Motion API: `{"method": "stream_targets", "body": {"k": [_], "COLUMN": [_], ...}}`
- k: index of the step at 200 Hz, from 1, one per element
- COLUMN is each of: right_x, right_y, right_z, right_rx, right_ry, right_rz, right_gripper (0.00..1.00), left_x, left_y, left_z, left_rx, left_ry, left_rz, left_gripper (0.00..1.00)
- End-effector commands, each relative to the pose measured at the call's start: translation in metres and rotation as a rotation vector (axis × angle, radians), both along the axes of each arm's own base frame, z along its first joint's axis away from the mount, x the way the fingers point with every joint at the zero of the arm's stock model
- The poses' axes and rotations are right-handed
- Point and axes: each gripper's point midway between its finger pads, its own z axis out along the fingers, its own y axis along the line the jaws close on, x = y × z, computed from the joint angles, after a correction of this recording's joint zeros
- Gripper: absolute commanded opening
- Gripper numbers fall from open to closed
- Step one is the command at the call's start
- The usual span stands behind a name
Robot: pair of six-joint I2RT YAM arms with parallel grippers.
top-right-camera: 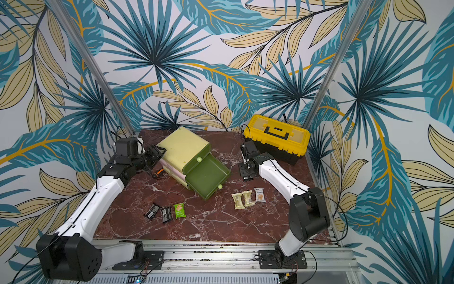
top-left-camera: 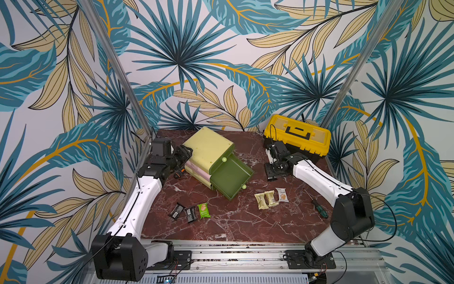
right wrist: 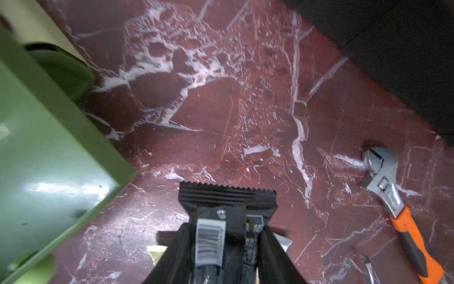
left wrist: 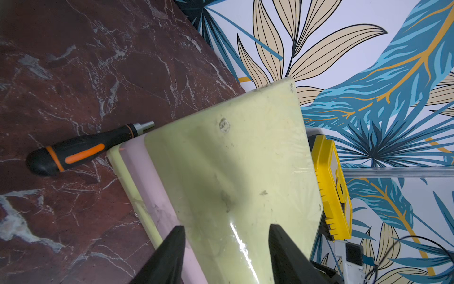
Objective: Take the cookies out of the drawer
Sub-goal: Place the cookie at the center of the board.
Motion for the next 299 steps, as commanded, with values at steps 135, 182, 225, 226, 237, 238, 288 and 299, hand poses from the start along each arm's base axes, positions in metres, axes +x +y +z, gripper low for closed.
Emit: {"method": "stream_targets", "body": {"k": [135, 182, 225, 226, 237, 238, 288, 299], "right_x": [0.019, 0.016, 0.019, 0.019, 0.015, 0.015, -0.020, -0.030], "right_y": [0.005, 0.003, 0.003, 0.003, 0.007, 0.007, 0.034, 0.040], "right_z": [-0.097, -0.095, -0.056, -0.055, -0.042, -0.040, 0.017, 0.024], "right_rx": [0.016, 0.016, 0.045, 0.048, 0.087, 0.093, 0.271, 0.308], "right_ry": [0.274, 0.272, 0.179, 0.176, 0.145, 0.141, -0.143, -0.187], "right_rz": [-0.023, -0.035, -0.042, -0.042, -0.042, -0.042, 0.051, 0.086], "right_gripper": [0.40, 0.51, 0.65, 0.65, 0.65, 0.65, 0.63, 0.63], "left_x": [-0.001, -0.001, -0.001, -0.001, -0.001, -0.001, -0.002, -0.001], "left_y": [0.000, 0.001, -0.001, -0.001, 0.000, 0.000, 0.000, -0.001], "left_z": [0.003, 0.002, 0.004, 0.004, 0.006, 0.006, 0.011, 0.011], "left_rx": [0.015, 0.015, 0.011, 0.011, 0.011, 0.011, 0.017, 0.015], "left_ry": [-0.006, -0.003, -0.010, -0.009, -0.015, -0.016, -0.019, -0.019], "left_rz": [-0.003, -0.002, -0.008, -0.008, -0.007, -0.008, -0.012, -0.017], "left_gripper": [0.59, 0.58, 0.59, 0.59, 0.59, 0.59, 0.66, 0.66]}}
